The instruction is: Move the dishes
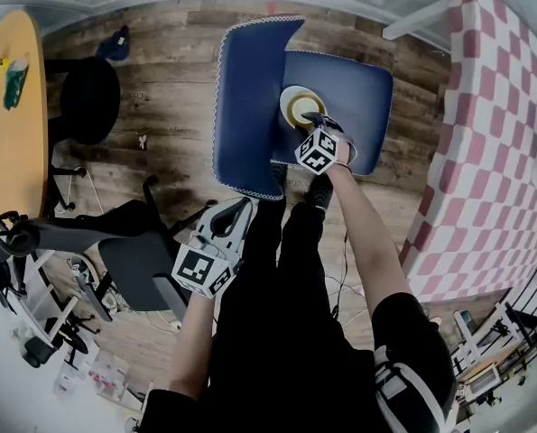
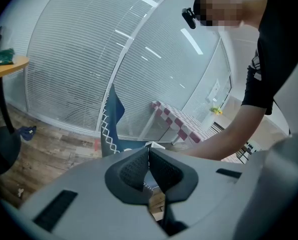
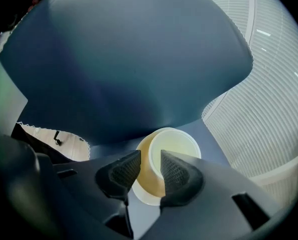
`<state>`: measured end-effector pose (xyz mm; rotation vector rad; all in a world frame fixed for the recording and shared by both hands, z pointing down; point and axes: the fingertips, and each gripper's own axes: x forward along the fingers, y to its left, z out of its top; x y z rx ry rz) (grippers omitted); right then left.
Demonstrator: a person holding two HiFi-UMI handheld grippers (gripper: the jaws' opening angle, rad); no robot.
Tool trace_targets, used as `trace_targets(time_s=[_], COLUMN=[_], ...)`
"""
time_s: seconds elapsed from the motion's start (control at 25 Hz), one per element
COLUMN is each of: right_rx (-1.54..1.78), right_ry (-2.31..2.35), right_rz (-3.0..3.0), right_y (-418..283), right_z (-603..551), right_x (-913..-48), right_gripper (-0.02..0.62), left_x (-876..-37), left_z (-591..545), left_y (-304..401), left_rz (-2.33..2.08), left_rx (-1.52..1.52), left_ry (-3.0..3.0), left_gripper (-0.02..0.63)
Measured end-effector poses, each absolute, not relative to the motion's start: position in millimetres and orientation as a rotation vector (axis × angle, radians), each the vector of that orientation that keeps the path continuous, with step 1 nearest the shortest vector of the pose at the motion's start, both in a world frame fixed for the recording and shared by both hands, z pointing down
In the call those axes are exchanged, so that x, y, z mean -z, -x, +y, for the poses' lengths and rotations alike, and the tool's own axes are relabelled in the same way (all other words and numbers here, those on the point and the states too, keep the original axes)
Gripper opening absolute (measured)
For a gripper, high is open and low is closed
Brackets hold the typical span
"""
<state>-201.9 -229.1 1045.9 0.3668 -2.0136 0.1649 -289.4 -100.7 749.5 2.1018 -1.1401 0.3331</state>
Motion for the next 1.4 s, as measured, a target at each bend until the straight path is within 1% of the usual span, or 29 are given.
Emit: trace_targets(time_s=[0.28,0.64,1.2,1.4], right_rx=[-0.118,-0.072,-0.091,-0.104], right_ry=[-0.384,-0.408,-0.519,-0.559], right_rz=[-1.984,-1.986,-1.959,-1.952], right_y=[205.0,204.2,171.6,162.3], right_z=[-236.3,-240.7,-242.8,-238.8], right_x=[-1051.4,-1030.4,-947.9,-922.4], right_gripper=[0.053,0.04,0.04,0.041], left_x=[-752.3,-739.5,-676.3,-655.5], left_z=[-99.1,-105.4,-115.4,-118.3], left_y=[300.8,298.4,277.7,274.1], left_rz=[-1.145,-1.114,-1.021,-1.011], left_rx=[-0.311,-0.318,-0.308,-0.262], left_ry=[-2.084,-2.119,-2.215,-2.214], left_gripper=[0.021,0.021,0.021,0.021])
